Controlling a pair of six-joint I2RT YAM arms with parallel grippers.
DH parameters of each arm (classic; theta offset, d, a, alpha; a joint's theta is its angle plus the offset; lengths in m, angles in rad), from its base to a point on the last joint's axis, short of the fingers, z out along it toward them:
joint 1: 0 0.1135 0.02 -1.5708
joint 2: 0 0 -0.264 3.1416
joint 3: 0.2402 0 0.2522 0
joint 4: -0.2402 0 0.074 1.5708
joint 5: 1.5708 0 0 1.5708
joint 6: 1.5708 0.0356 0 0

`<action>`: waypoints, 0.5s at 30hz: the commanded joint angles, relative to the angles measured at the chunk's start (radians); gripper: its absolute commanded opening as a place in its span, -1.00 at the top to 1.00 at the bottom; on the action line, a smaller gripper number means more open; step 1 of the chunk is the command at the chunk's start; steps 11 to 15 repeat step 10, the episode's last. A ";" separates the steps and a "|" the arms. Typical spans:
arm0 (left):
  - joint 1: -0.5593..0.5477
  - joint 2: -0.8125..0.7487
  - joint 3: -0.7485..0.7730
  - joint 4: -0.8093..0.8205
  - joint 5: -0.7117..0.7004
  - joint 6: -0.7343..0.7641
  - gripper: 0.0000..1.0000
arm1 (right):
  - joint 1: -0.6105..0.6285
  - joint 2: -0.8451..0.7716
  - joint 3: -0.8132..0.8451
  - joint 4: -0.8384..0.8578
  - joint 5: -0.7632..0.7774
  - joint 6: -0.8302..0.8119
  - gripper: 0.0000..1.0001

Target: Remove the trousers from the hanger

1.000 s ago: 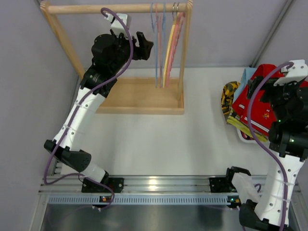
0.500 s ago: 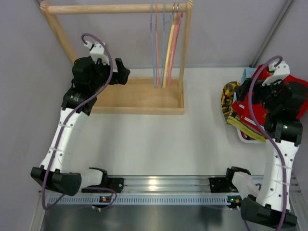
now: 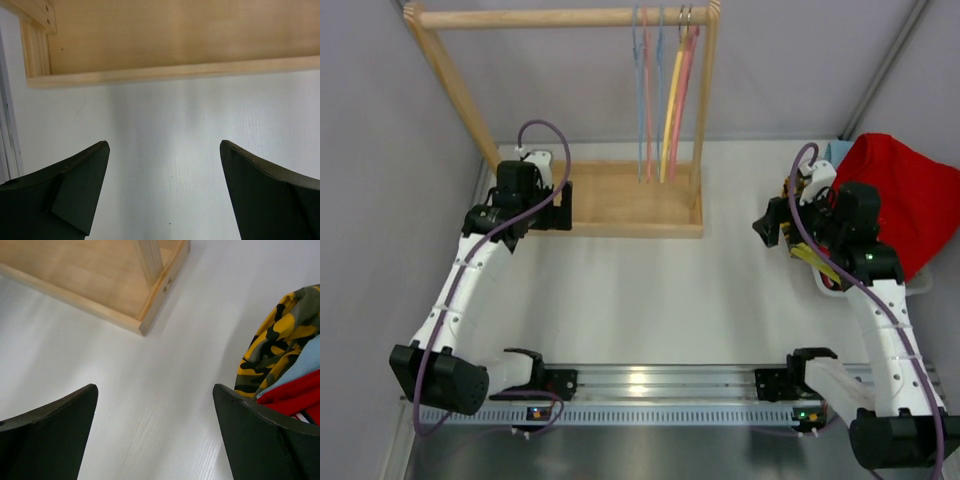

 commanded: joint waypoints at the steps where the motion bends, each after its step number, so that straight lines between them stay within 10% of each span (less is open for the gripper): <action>1: 0.003 -0.067 -0.055 -0.052 -0.090 -0.025 -0.97 | 0.016 -0.022 -0.035 0.009 0.017 -0.054 -0.99; 15: 0.041 -0.149 -0.074 -0.059 -0.046 -0.038 -0.97 | 0.039 -0.091 -0.103 -0.016 0.025 -0.096 -0.99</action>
